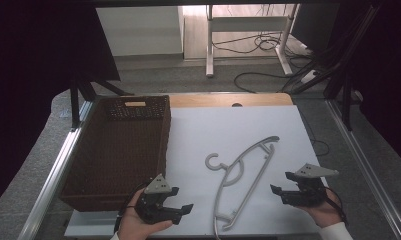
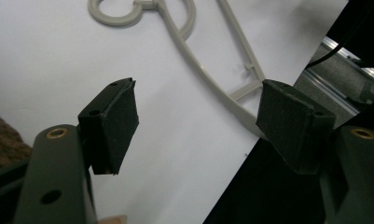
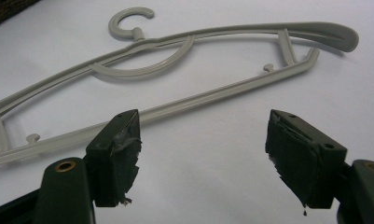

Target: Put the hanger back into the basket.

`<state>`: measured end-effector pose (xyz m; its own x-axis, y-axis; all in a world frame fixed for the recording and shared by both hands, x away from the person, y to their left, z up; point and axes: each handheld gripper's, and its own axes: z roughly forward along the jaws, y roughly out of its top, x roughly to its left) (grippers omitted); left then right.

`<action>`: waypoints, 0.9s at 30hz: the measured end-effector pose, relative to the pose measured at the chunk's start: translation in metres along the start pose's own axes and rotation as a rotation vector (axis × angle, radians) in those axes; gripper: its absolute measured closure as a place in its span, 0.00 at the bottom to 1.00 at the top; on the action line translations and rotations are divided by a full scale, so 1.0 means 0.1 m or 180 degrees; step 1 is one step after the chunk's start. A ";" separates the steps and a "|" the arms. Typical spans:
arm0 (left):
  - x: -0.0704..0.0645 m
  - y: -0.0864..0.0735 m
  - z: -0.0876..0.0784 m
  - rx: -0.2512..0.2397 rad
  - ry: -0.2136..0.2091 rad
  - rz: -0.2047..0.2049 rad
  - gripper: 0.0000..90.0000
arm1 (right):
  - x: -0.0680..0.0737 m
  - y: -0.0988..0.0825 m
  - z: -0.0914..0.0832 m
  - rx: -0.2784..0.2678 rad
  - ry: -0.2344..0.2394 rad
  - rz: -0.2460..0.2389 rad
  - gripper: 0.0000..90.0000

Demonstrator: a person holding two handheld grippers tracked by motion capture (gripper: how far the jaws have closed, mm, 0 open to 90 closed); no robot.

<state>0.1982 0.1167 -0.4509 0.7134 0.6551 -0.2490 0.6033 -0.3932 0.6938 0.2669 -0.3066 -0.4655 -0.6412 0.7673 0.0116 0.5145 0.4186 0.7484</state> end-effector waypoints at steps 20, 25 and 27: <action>-0.15 0.18 0.02 -0.0096 0.0043 0.0035 0.33 | -0.02 0.02 -0.02 -0.0045 0.0017 0.0052 0.29; -0.22 0.25 0.06 -0.0065 0.0010 0.0103 0.32 | -0.02 0.02 -0.02 -0.0047 0.0007 0.0060 0.29; -0.23 0.28 0.11 -0.0025 -0.0011 0.0095 0.32 | -0.02 0.01 -0.02 -0.0036 0.0007 0.0052 0.29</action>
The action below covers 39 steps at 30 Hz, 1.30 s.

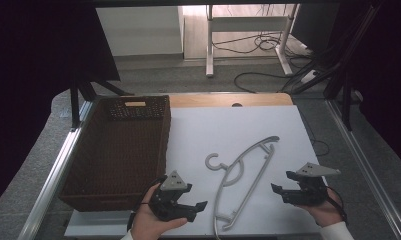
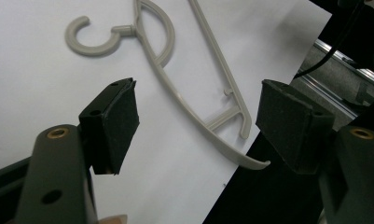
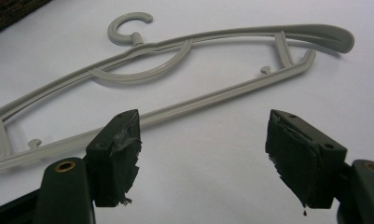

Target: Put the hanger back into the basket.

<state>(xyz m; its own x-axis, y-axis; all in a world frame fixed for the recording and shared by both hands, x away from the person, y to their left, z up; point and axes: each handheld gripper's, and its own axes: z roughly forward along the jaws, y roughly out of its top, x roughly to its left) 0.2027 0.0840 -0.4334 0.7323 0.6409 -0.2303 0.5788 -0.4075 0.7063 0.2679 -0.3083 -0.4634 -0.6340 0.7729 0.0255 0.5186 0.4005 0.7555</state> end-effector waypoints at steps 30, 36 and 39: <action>0.31 0.35 0.71 0.0348 0.0099 -0.0429 0.37 | -0.04 -0.02 0.05 0.0156 -0.0093 0.0100 0.27; 0.32 0.40 0.95 0.0558 0.0114 -0.0494 0.42 | -0.03 -0.03 0.07 0.0211 -0.0119 0.0104 0.27; 0.31 0.41 1.07 0.0672 0.0069 -0.0525 0.45 | -0.01 -0.04 0.09 0.0242 -0.0116 0.0077 0.27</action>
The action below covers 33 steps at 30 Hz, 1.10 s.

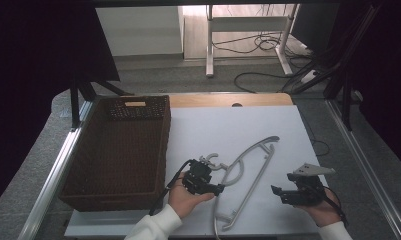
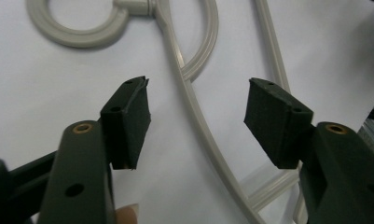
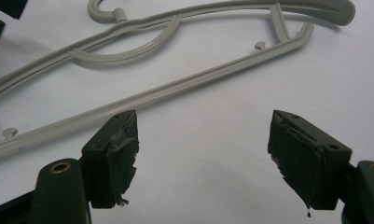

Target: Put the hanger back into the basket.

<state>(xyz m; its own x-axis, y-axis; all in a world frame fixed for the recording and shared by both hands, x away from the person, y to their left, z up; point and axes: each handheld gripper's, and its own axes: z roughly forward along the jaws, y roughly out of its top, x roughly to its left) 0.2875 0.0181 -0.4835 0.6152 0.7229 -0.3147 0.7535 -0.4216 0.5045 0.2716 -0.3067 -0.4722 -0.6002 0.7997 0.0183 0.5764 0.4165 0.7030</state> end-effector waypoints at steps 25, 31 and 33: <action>-0.08 -0.01 0.29 0.0300 0.0236 -0.0201 0.58 | -0.08 0.00 -0.06 -0.0056 -0.0087 0.0135 0.26; -0.10 -0.01 0.34 0.0323 0.0250 -0.0209 0.62 | -0.11 0.00 -0.08 -0.0064 -0.0125 0.0174 0.26; -0.11 0.00 0.35 0.0318 0.0285 -0.0191 0.64 | -0.10 0.00 -0.08 -0.0059 -0.0123 0.0170 0.26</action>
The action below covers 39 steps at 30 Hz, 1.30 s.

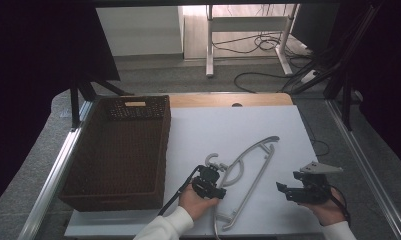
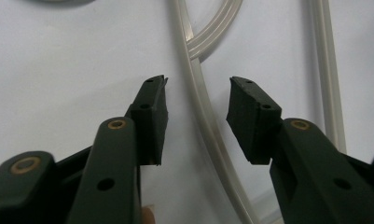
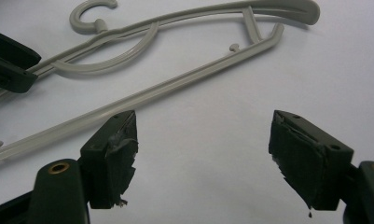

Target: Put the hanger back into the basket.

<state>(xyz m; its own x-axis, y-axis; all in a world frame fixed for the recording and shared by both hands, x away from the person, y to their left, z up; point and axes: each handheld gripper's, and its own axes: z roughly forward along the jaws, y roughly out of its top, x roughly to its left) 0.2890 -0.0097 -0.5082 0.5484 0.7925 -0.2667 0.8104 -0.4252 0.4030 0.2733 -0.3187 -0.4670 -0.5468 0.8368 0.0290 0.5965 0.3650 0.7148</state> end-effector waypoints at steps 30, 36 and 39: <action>0.14 0.12 -0.09 0.0044 -0.0330 -0.0439 0.91 | -0.11 0.00 -0.05 -0.0046 -0.0116 0.0126 0.26; 0.24 0.14 -0.19 -0.0065 -0.0536 -0.0538 0.91 | -0.11 0.01 -0.08 -0.0108 -0.0105 0.0113 0.26; 0.31 0.15 -0.28 -0.0151 -0.0720 -0.0607 0.91 | -0.12 0.00 -0.09 -0.0134 -0.0113 0.0134 0.26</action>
<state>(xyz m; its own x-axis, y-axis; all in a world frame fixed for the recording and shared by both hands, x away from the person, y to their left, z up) 0.3128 0.0207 -0.4860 0.4234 0.7364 -0.5277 0.8957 -0.2528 0.3659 0.2747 -0.3325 -0.4609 -0.5001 0.8652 0.0356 0.5929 0.3121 0.7423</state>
